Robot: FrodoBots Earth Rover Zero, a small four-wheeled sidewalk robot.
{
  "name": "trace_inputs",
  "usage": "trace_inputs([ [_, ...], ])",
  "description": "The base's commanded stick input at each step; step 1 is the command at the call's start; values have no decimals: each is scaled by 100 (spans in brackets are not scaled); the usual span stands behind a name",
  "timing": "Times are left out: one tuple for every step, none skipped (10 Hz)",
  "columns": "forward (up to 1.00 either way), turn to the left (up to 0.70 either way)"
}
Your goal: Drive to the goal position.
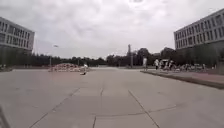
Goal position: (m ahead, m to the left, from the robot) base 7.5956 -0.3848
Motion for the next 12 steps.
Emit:
trace_inputs([
  [70, 0],
  [70, 0],
  [70, 0],
  [70, 0],
  [70, 0],
  [70, 0],
  [70, 0],
  [70, 0],
  [70, 0],
  [70, 0],
  [70, 0],
  [70, 0],
])
